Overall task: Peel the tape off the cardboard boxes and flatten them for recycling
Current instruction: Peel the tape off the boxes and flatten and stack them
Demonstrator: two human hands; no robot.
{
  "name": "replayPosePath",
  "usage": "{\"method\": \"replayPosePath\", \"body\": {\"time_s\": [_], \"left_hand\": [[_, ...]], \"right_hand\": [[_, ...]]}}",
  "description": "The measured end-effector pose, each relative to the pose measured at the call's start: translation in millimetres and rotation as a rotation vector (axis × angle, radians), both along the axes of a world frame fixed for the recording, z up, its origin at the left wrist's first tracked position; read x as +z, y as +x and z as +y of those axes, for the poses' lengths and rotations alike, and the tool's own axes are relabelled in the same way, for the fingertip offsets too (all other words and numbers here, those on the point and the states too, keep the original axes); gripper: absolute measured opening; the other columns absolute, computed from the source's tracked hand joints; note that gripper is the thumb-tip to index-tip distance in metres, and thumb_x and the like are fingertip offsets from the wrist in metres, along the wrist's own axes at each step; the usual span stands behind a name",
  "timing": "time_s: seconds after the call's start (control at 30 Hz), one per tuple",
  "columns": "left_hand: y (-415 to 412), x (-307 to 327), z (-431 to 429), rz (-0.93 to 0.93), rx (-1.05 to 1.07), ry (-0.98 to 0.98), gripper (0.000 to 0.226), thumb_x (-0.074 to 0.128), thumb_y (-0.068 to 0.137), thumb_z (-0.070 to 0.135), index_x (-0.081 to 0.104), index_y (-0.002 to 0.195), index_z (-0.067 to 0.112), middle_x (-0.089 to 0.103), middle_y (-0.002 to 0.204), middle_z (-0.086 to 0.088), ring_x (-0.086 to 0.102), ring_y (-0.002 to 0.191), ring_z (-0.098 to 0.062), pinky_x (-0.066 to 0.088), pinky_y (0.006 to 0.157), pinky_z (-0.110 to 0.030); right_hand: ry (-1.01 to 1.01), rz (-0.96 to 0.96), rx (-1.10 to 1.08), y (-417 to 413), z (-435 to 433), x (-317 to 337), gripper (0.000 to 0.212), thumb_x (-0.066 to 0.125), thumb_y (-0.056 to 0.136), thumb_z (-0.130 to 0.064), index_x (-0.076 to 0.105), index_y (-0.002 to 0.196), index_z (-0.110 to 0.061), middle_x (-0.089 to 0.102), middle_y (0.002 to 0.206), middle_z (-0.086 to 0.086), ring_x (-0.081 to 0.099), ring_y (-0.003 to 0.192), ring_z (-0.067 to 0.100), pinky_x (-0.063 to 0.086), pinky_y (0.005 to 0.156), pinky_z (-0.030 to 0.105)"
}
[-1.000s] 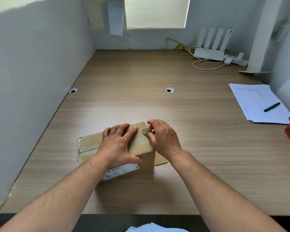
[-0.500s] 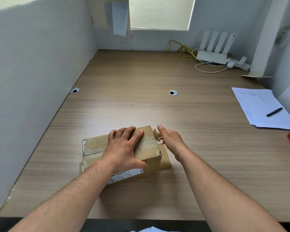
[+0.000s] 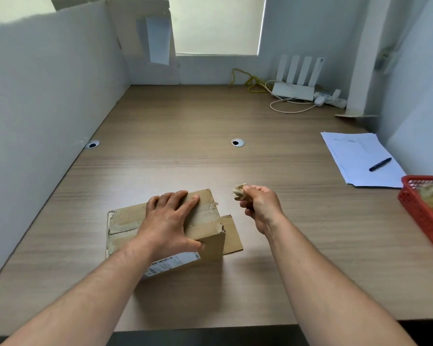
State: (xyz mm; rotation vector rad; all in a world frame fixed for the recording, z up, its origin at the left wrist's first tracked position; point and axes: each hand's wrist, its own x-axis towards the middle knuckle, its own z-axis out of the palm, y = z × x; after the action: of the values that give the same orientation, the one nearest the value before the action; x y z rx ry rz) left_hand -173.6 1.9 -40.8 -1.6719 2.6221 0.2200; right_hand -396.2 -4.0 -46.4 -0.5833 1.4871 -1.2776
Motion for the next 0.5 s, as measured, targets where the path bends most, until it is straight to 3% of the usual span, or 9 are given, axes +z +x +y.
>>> {"method": "replayPosePath", "body": {"time_s": [0.17,0.37,0.5], "left_hand": [[-96.6,3.3,11.1,-0.01,-0.083,0.023,0.112,0.055,0.059,0.082,0.005,0.151,0.042,0.008,0.159,0.006,0.005,0.144,-0.019,0.0,0.118,-0.04],[-219.7,1.1,14.9,0.031,-0.16,0.004,0.115,0.043,0.051,0.086,0.007,0.152,0.042,0.011,0.158,0.008,0.005,0.143,-0.017,0.0,0.118,-0.038],[-277.1,-0.2,15.4,0.059,-0.177,-0.023,0.117,0.039,0.047,0.087,0.013,0.152,0.041,0.016,0.157,0.007,0.009,0.142,-0.018,0.002,0.116,-0.038]], "right_hand": [[-0.035,-0.029,0.007,-88.1,20.3,8.2,0.011,0.058,0.092,-0.013,0.054,0.082,-0.017,0.062,0.069,-0.002,0.054,0.062,0.01,0.036,0.061,0.027],[-0.098,0.121,-0.173,-232.6,51.7,14.9,0.014,0.067,0.084,-0.009,0.062,0.076,-0.019,0.06,0.07,-0.006,0.045,0.05,-0.001,0.031,0.049,0.014],[-0.136,0.3,-0.372,-325.2,69.1,18.2,0.017,0.062,0.086,-0.007,0.059,0.074,-0.019,0.059,0.07,0.003,0.05,0.053,0.011,0.043,0.049,0.027]]}}
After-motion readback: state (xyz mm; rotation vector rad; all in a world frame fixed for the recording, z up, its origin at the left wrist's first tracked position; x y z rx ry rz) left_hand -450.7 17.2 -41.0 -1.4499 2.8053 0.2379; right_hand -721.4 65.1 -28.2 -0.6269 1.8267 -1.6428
